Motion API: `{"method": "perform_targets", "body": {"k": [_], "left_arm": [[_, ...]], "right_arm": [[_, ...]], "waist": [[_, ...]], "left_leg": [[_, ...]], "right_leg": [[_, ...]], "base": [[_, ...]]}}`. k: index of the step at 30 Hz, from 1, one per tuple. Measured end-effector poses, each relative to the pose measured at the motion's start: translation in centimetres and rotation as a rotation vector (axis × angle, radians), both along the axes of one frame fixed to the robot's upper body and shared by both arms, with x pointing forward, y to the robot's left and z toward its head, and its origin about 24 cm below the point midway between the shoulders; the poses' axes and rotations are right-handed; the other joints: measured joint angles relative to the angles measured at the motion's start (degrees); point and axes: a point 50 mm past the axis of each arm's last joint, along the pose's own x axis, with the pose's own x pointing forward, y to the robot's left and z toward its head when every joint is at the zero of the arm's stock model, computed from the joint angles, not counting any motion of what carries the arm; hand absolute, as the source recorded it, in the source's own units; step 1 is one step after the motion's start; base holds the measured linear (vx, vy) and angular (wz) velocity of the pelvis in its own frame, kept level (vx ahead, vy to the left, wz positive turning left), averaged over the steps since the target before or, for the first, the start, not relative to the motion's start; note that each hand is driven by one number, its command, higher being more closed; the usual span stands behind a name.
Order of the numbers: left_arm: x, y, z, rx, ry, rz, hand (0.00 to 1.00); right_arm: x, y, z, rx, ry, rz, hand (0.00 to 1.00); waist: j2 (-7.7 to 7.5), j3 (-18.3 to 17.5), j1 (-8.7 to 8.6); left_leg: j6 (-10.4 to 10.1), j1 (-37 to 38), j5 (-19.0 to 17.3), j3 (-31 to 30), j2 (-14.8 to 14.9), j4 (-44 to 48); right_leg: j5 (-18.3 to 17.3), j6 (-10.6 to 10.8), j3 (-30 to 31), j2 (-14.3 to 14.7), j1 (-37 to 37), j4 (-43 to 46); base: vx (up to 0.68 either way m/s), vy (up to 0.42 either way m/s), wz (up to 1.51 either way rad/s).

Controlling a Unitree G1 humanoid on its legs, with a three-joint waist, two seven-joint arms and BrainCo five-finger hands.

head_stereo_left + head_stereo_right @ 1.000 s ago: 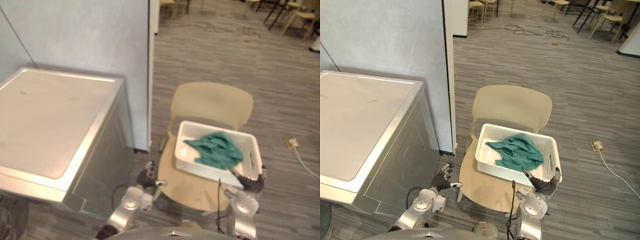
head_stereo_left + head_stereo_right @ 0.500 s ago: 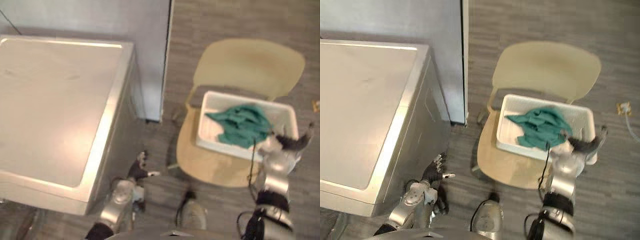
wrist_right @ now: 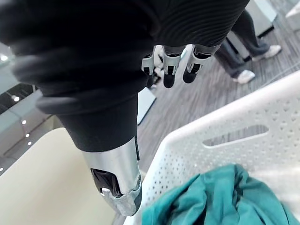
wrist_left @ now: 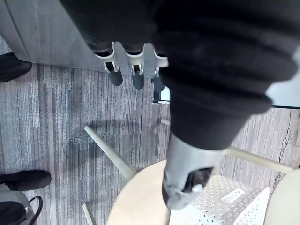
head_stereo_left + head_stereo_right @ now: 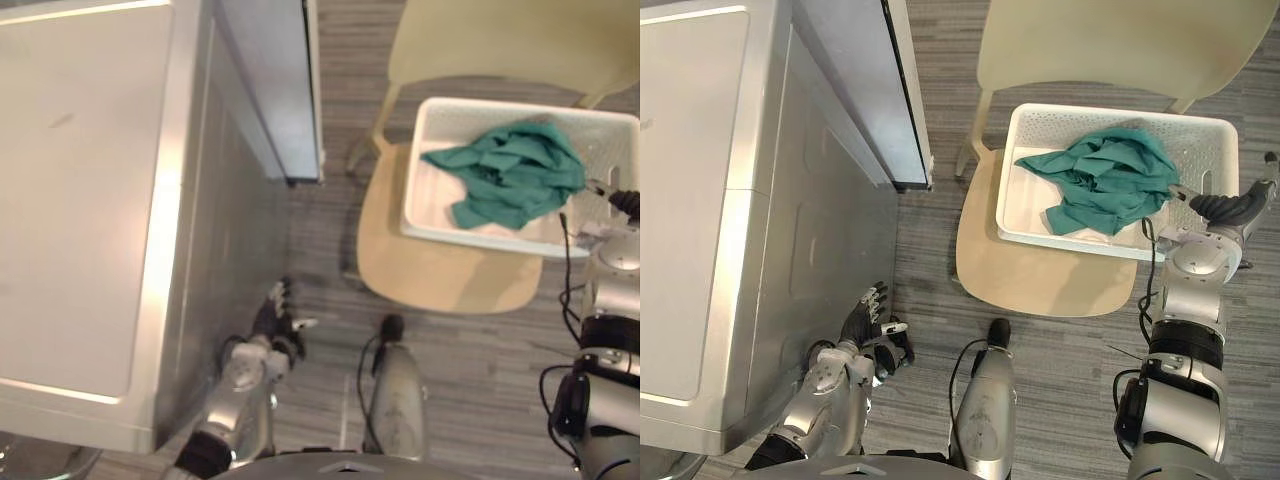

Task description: Pick up the laundry basket with both hands and put the clothes into the washing machine.

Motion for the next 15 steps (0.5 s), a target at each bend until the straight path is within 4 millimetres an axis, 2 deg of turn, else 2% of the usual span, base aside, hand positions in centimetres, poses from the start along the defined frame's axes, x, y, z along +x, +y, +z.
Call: {"method": "perform_targets", "body": {"k": [2, 5, 7, 10, 12, 15], "left_arm": [[0.3, 0.2, 0.7, -0.036, -0.025, 0.02, 0.0], [0.1, 0.2, 1.4, -0.087, -0.046, 0.038, 0.0], [-0.2, 0.2, 1.5, -0.134, -0.048, 0.041, 0.0], [-0.7, 0.2, 1.1, -0.169, -0.023, 0.036, 0.0], [-1.0, 0.0, 1.0, -0.183, -0.015, 0.026, 0.0], [-1.4, -0.6, 1.9, -0.222, -0.047, -0.007, 0.0]], "right_arm": [[0.5, 0.3, 0.4, 0.027, -0.014, 0.058, 0.0], [1.6, 0.9, 3.2, 0.019, -0.066, 0.148, 0.0], [2.0, 0.2, 5.7, -0.002, -0.074, 0.18, 0.0], [2.5, -0.4, 7.4, -0.042, -0.02, 0.202, 0.0], [2.8, -0.5, 7.2, -0.065, 0.049, 0.225, 0.0], [3.4, -0.8, 5.8, -0.057, 0.161, 0.237, 0.0]], "waist": [[-0.12, 0.58, 0.64], [-0.07, 1.15, 1.14], [-0.17, 1.64, 1.59], [-0.25, 1.73, 2.25], [-0.32, 1.79, 2.59], [-0.6, 1.99, 2.92]], "left_leg": [[-0.01, -1.15, 0.0, 0.7, 0.9, 0.84], [-0.04, -2.58, 0.01, 1.76, 1.85, 1.16], [-0.06, -3.85, 0.0, 2.32, 2.62, 1.82], [-0.09, -5.74, 0.17, 2.63, 3.24, 2.43], [-0.05, -7.0, 0.23, 2.88, 3.7, 3.0], [0.01, -8.81, 0.92, 3.88, 4.07, 3.13]], "right_leg": [[0.24, -0.37, 0.01, 0.32, -1.69, 1.07], [0.33, -0.68, -0.03, 0.34, -3.83, 1.95], [0.04, -1.23, -0.21, 0.44, -5.47, 3.25], [-0.11, -1.57, -0.26, 0.47, -7.62, 4.35], [-0.19, -1.7, -0.44, 0.47, -8.89, 5.08], [-0.19, -1.71, -1.0, 0.12, -10.58, 5.71]], "base": [[-0.04, -0.033, -0.15], [-0.07, -0.022, -0.15], [-0.08, -0.022, -0.01], [-0.03, -0.017, 0.0], [0.0, -0.007, 0.02], [0.01, -0.006, 0.12]]}}
